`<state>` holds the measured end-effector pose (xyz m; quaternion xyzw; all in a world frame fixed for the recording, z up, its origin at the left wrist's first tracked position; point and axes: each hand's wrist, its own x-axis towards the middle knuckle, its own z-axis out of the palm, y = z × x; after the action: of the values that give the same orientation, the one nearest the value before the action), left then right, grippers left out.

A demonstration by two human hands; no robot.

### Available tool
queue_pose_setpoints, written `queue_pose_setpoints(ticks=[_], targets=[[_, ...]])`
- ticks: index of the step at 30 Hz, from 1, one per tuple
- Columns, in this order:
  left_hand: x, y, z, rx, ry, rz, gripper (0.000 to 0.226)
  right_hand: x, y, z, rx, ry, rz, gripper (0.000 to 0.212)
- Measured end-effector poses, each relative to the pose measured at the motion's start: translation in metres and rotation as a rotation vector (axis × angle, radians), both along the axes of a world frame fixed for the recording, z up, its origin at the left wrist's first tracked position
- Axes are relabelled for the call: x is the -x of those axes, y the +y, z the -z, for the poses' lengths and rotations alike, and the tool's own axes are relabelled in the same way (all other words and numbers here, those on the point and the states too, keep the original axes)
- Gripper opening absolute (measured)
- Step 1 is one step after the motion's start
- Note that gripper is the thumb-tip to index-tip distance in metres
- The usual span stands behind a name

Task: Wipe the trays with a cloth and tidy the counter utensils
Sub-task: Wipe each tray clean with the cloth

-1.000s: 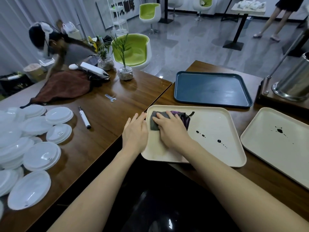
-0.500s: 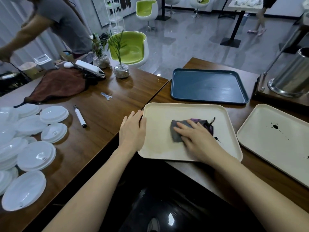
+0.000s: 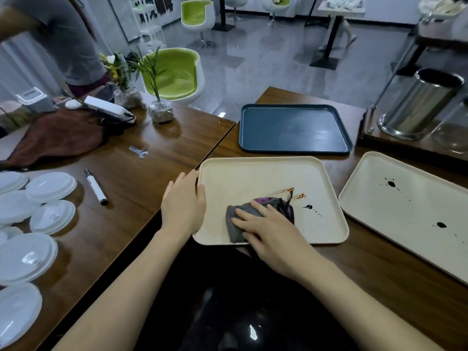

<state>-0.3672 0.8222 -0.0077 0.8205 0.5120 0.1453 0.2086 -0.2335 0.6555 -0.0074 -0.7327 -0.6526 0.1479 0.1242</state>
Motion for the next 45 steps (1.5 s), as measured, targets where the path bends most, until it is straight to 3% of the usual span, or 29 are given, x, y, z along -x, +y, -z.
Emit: queue_pose_setpoints(ticks=[6,11,16,20,25,31,34,40,42,45], targets=[[-0.006,0.015,0.004,0.012,0.041,0.072,0.047,-0.063,-0.009,-0.003,0.029,-0.085,0.357,0.045],[-0.005,0.023,0.016,-0.045,0.016,0.15,0.043,-0.08,0.035,0.001,0.007,-0.155,0.463,0.04],[-0.006,0.028,0.022,-0.081,-0.044,0.172,0.039,-0.029,0.073,0.004,0.007,-0.179,0.251,0.047],[-0.006,0.034,0.026,-0.104,-0.024,0.207,0.038,0.011,0.051,0.004,-0.021,-0.073,0.069,0.043],[-0.008,0.039,0.028,-0.102,0.006,0.237,0.043,-0.014,0.011,0.001,0.013,0.084,0.146,0.043],[-0.006,0.039,0.03,-0.096,0.012,0.247,0.049,-0.042,0.03,-0.001,0.053,-0.029,0.395,0.046],[-0.007,0.04,0.029,-0.09,-0.015,0.244,0.047,-0.021,0.064,-0.001,0.017,-0.13,0.324,0.048],[-0.004,0.043,0.03,-0.056,-0.056,0.241,0.045,0.035,0.058,0.003,0.018,-0.086,-0.039,0.046],[-0.004,0.042,0.027,-0.047,-0.044,0.252,0.047,0.029,0.033,0.003,0.044,-0.02,-0.047,0.043],[-0.005,0.042,0.024,-0.018,-0.004,0.272,0.054,0.014,-0.013,0.002,0.046,0.044,0.118,0.046]])
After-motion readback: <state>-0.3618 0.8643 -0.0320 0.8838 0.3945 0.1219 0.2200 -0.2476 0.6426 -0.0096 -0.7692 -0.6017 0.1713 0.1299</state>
